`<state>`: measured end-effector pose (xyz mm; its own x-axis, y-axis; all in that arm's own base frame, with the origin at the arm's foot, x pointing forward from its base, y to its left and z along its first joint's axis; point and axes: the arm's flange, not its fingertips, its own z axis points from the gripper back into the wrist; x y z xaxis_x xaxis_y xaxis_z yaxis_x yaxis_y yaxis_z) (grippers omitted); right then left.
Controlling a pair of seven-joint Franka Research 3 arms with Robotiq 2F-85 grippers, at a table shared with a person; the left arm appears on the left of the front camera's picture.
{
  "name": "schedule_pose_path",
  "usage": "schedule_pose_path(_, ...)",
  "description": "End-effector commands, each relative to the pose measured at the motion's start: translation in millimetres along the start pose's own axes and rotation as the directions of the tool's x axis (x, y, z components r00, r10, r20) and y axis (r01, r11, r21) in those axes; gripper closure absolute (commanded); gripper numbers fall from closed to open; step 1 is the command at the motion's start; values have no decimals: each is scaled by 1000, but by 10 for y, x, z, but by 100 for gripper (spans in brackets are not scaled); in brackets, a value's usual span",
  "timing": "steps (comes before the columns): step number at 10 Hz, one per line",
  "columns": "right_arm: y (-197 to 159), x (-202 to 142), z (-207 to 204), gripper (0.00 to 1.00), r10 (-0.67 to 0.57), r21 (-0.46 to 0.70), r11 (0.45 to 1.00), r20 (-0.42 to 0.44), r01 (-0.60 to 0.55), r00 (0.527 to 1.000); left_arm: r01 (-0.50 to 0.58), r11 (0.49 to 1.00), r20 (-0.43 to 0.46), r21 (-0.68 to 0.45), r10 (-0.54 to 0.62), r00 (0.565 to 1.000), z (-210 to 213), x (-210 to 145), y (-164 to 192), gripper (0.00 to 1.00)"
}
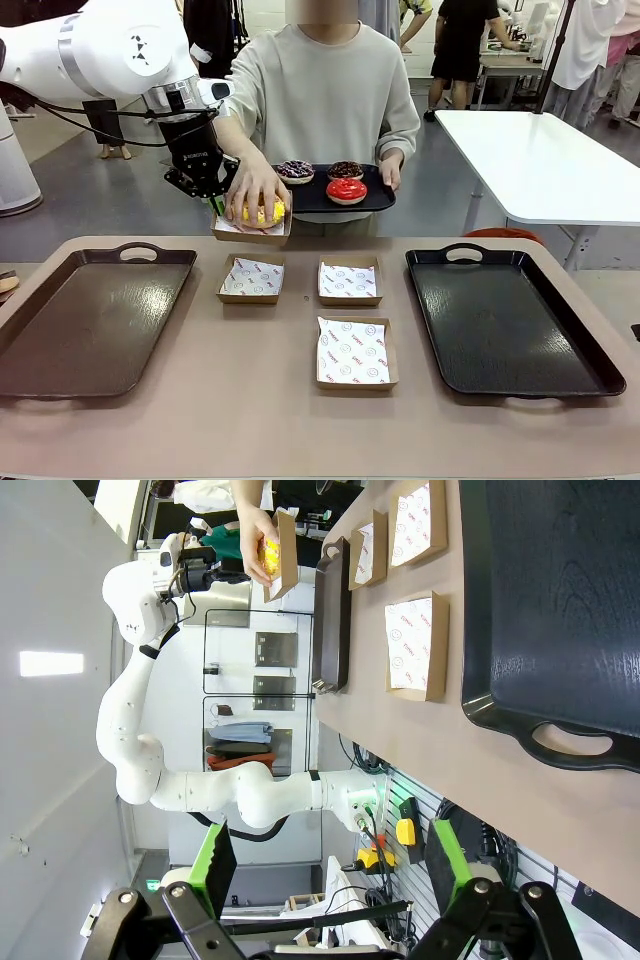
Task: Individually package the donuts and arrange them on the tray.
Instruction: Place the picked Paper togo box on the Handle tray while simultaneously picking up another Paper togo box from the table with the other hand.
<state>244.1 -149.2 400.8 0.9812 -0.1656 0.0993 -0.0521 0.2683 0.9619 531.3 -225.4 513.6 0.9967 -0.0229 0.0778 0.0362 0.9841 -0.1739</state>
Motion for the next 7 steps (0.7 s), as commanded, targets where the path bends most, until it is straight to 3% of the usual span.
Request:
schedule_pose_path(1,4,-11,15,0,2,13,1000,3,-2,1000,-2,1000,11,2,2,1000,7,-47,23,100)
schedule_pose_path(7,4,-11,15,0,2,13,1000,3,-2,1000,-2,1000,11,2,2,1000,7,-47,23,100)
